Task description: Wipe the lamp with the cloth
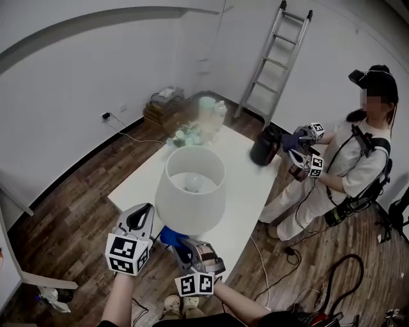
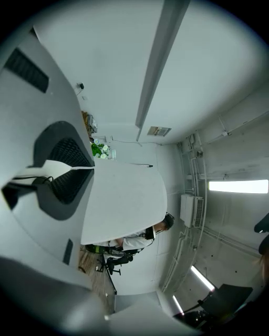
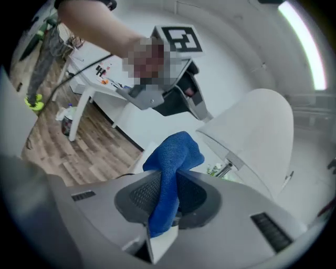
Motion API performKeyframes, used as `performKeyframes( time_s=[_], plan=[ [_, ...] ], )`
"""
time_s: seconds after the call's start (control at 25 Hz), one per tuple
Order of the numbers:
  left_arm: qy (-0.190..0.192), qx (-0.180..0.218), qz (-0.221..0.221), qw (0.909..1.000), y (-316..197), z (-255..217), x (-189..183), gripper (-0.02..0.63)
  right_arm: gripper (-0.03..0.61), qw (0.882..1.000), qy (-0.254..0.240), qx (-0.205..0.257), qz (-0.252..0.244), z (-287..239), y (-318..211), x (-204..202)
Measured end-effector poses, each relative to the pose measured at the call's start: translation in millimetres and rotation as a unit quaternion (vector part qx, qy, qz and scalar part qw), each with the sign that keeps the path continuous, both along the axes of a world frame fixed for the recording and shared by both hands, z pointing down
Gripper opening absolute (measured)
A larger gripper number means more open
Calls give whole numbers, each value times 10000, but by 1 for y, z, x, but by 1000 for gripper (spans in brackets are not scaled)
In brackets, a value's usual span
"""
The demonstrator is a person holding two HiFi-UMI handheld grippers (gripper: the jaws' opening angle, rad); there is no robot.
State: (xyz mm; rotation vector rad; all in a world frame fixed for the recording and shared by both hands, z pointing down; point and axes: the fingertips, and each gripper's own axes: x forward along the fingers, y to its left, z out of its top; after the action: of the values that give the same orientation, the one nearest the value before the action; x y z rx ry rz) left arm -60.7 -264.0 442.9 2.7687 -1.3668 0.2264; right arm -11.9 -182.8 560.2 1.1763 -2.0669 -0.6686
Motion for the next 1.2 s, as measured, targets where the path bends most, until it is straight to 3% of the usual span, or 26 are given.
performKeyframes(
  time_s=[0.16, 0.36, 0.48, 0.68, 0.84, 0.92, 1.04, 1.2],
  plan=[
    [-19, 107, 70, 9999, 8, -11, 4, 18, 77, 9931, 76, 1072, 477, -16, -40, 11],
    [-43, 127, 45, 9999, 8, -18, 2, 18, 77, 9824, 194, 1647, 864, -29, -76, 19],
    [-70, 102, 74, 9999, 8, -19, 4, 18, 77, 9838, 273, 1464, 993, -19, -91, 18],
    [-101, 108, 89, 9999, 10, -18, 9, 18, 77, 9945, 341, 248, 960, 31, -100, 12],
    [-97, 103, 128, 9998, 11, -17, 14, 18, 77, 9969, 560, -373, 399, 51, -88, 1],
    [-63, 93, 147, 9998, 13, -16, 17, 18, 77, 9980, 549, -316, 23, 47, -72, -6],
    [-32, 111, 194, 9997, 16, -16, 20, 18, 77, 9994, 142, 219, -211, 22, -42, 0],
    [-37, 129, 154, 9998, 20, -15, 16, 18, 77, 9893, -931, 1040, 425, -28, -20, 52]
  ],
)
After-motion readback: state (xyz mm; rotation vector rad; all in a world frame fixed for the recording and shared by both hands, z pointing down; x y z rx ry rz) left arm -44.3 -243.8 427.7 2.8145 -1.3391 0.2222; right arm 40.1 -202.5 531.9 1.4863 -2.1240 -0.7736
